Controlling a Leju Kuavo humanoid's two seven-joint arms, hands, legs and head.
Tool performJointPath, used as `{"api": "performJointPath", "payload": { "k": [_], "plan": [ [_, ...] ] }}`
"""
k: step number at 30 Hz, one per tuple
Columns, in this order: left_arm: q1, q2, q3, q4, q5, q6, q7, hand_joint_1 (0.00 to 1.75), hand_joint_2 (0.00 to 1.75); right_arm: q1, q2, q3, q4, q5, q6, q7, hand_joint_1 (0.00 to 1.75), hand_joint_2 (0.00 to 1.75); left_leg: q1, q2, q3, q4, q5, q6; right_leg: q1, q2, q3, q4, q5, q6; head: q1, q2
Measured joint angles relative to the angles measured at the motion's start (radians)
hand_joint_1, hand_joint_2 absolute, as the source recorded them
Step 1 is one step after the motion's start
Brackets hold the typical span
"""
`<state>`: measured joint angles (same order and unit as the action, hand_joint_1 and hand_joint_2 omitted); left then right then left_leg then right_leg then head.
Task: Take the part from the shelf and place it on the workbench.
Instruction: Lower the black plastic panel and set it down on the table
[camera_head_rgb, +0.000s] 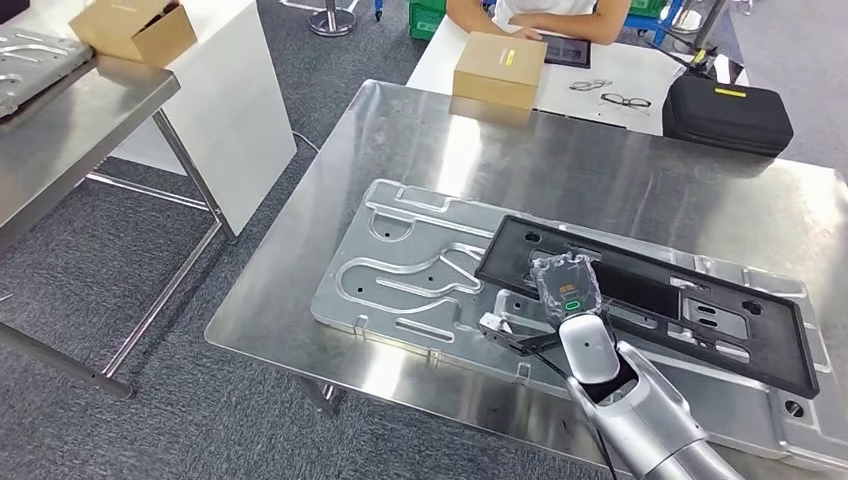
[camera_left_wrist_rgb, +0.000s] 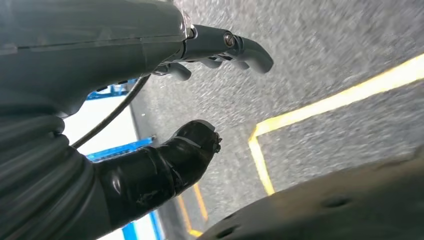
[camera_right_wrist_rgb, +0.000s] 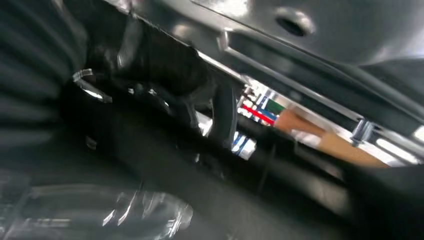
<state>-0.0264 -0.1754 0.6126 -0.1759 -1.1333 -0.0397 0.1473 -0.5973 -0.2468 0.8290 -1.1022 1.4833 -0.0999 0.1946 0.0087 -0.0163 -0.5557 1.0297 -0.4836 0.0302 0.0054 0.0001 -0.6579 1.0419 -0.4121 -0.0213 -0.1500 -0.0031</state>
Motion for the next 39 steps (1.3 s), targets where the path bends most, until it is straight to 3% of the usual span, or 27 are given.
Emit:
{"api": "performJointPath", "payload": {
  "k": [3, 5, 8, 9, 10, 12, 13, 15, 17, 19, 21, 23, 25, 26, 29, 31, 34, 36, 38, 39],
  "plan": [
    [-0.003, 0.0, 0.009, 0.0, 0.008, -0.001, -0.017, 0.0, 1.75, 0.001, 0.011, -0.011, 0.033, -0.015, 0.013, -0.012, 0.0, 0.0, -0.001, 0.002, 0.012, 0.008, -0.002, -0.014, 0.0, 0.002, 0.024, -0.019, 0.005, -0.013, 0.0, 0.0],
    [-0.005, 0.0, 0.013, 0.0, 0.008, -0.008, -0.02, 0.0, 1.75, 0.0, 0.021, -0.015, 0.069, -0.026, 0.007, -0.021, 0.0, 0.0, -0.002, 0.005, -0.001, 0.052, -0.034, -0.02, -0.007, -0.001, 0.047, -0.033, 0.006, -0.018, 0.0, 0.0],
    [-0.005, 0.001, 0.015, 0.0, 0.007, -0.013, -0.019, 0.0, 1.75, -0.001, 0.036, -0.024, 0.128, -0.039, -0.03, -0.021, 0.0, 0.0, 0.003, 0.008, -0.086, 0.213, -0.117, -0.032, -0.008, -0.003, 0.055, -0.038, 0.004, -0.022, 0.0, 0.0],
    [-0.005, 0.001, 0.015, 0.0, 0.007, -0.012, -0.017, 0.0, 1.31, -0.002, 0.041, -0.029, 0.145, -0.041, -0.045, -0.021, 0.0, 0.0, 0.004, 0.008, -0.106, 0.245, -0.126, -0.035, -0.008, -0.003, 0.056, -0.038, 0.004, -0.023, 0.0, 0.0],
    [-0.004, 0.001, 0.017, 0.0, 0.007, -0.01, -0.015, 0.0, 0.87, -0.003, 0.044, -0.035, 0.16, -0.043, -0.057, -0.019, 0.0, 0.0, 0.005, 0.008, -0.109, 0.243, -0.115, -0.039, -0.009, -0.002, 0.056, -0.037, 0.003, -0.022, 0.0, 0.0],
    [-0.003, 0.002, 0.02, 0.0, 0.006, -0.008, -0.011, 0.0, 0.0, -0.006, 0.051, -0.048, 0.178, -0.044, -0.078, -0.012, 0.0, 0.0, 0.01, 0.009, -0.063, 0.137, -0.049, -0.045, -0.012, -0.001, 0.058, -0.032, 0.001, -0.017, 0.0, 0.0],
    [-0.003, 0.003, 0.021, 0.0, 0.005, -0.008, -0.008, 0.0, 0.0, -0.007, 0.053, -0.055, 0.181, -0.043, -0.09, -0.004, 0.0, 0.0, 0.011, 0.008, -0.036, 0.074, -0.024, -0.046, -0.011, 0.0, 0.058, -0.027, -0.001, -0.012, 0.0, 0.0],
    [-0.004, 0.004, 0.022, 0.0, 0.003, -0.007, -0.002, 0.0, 0.0, -0.005, 0.055, -0.072, 0.175, -0.038, -0.113, 0.013, 0.0, 0.0, 0.01, 0.009, -0.006, 0.005, -0.016, -0.038, -0.009, 0.0, 0.053, -0.015, -0.008, 0.001, 0.0, 0.0],
    [-0.001, 0.004, 0.024, 0.0, 0.002, 0.001, 0.002, 0.0, 0.0, 0.007, 0.055, -0.093, 0.142, -0.036, -0.127, 0.023, 0.0, 0.0, 0.008, 0.01, -0.006, 0.004, -0.015, -0.022, -0.007, 0.0, 0.051, -0.01, -0.011, 0.013, 0.001, 0.0],
    [0.003, 0.002, 0.026, 0.0, 0.0, 0.012, 0.005, 0.0, 0.0, 0.028, 0.055, -0.117, 0.085, -0.036, -0.122, 0.033, 0.0, 0.0, 0.01, 0.015, -0.005, 0.001, 0.01, -0.007, -0.01, 0.001, 0.046, 0.005, -0.024, 0.024, 0.001, 0.0],
    [0.001, 0.001, 0.028, 0.0, -0.004, 0.018, 0.006, 0.0, 0.0, 0.047, 0.056, -0.134, 0.036, -0.036, -0.108, 0.037, 0.0, 0.0, 0.011, 0.022, -0.009, -0.002, 0.018, 0.003, -0.014, 0.001, 0.012, 0.081, -0.076, 0.035, 0.001, 0.0],
    [0.0, 0.001, 0.028, 0.0, -0.007, 0.02, 0.006, 0.0, 0.0, 0.065, 0.057, -0.145, 0.004, -0.036, -0.102, 0.037, 0.0, 0.0, 0.01, 0.023, -0.016, -0.002, 0.019, 0.006, -0.018, 0.001, -0.047, 0.21, -0.141, 0.042, 0.001, 0.0],
    [0.0, 0.002, 0.029, 0.0, -0.008, 0.021, 0.006, 0.0, 0.0, 0.083, 0.057, -0.153, -0.016, -0.036, -0.103, 0.037, 0.0, 0.0, 0.01, 0.021, -0.018, -0.002, 0.019, 0.006, -0.019, 0.001, -0.075, 0.273, -0.151, 0.044, 0.001, 0.0],
    [0.0, 0.002, 0.029, 0.0, -0.009, 0.023, 0.007, 0.0, 0.0, 0.089, 0.057, -0.157, -0.025, -0.037, -0.11, 0.036, 0.0, 0.0, 0.01, 0.02, -0.018, -0.002, 0.019, 0.005, -0.019, 0.001, -0.062, 0.245, -0.127, 0.042, 0.001, 0.0],
    [0.001, 0.0, 0.029, 0.0, -0.024, 0.037, 0.014, 0.0, 0.0, 0.1, 0.059, -0.175, -0.073, -0.044, -0.161, 0.029, 0.0, 0.0, 0.008, 0.018, -0.015, -0.001, 0.015, -0.001, -0.013, 0.001, 0.031, 0.049, -0.036, 0.026, 0.001, 0.0],
    [0.001, -0.001, 0.027, 0.0, -0.042, 0.054, 0.019, 0.0, 0.0, 0.115, 0.062, -0.186, -0.135, -0.047, -0.186, 0.021, 0.0, 0.0, 0.006, 0.019, -0.018, -0.003, 0.016, -0.008, -0.006, 0.001, 0.053, -0.006, -0.025, 0.017, 0.001, 0.0],
    [0.001, -0.001, 0.019, 0.0, -0.062, 0.076, 0.026, 0.0, 0.0, 0.148, 0.069, -0.192, -0.256, -0.053, -0.187, 0.007, 0.0, 0.0, 0.005, 0.019, -0.02, 0.001, 0.008, -0.022, -0.01, 0.0, 0.055, -0.018, -0.019, 0.006, 0.001, 0.0],
    [0.001, -0.001, 0.013, 0.0, -0.069, 0.081, 0.029, 0.0, 0.0, 0.166, 0.074, -0.192, -0.335, -0.064, -0.175, -0.001, 0.0, 0.0, 0.004, 0.018, -0.044, 0.065, -0.043, -0.03, -0.016, -0.002, 0.057, -0.029, -0.012, -0.006, 0.0, 0.0],
    [0.002, -0.001, 0.011, 0.0, -0.072, 0.081, 0.03, 0.0, 0.0, 0.184, 0.079, -0.191, -0.392, -0.072, -0.168, -0.005, 0.0, 0.0, 0.005, 0.017, -0.096, 0.194, -0.113, -0.034, -0.013, -0.004, 0.052, -0.028, -0.009, -0.011, 0.0, 0.0],
    [0.002, -0.001, 0.011, 0.0, -0.072, 0.081, 0.03, 0.0, 0.0, 0.193, 0.079, -0.191, -0.411, -0.073, -0.167, -0.005, 0.0, 0.0, 0.005, 0.017, -0.117, 0.248, -0.134, -0.036, -0.012, -0.004, 0.049, -0.025, -0.009, -0.012, 0.0, 0.0]
  ]
}}
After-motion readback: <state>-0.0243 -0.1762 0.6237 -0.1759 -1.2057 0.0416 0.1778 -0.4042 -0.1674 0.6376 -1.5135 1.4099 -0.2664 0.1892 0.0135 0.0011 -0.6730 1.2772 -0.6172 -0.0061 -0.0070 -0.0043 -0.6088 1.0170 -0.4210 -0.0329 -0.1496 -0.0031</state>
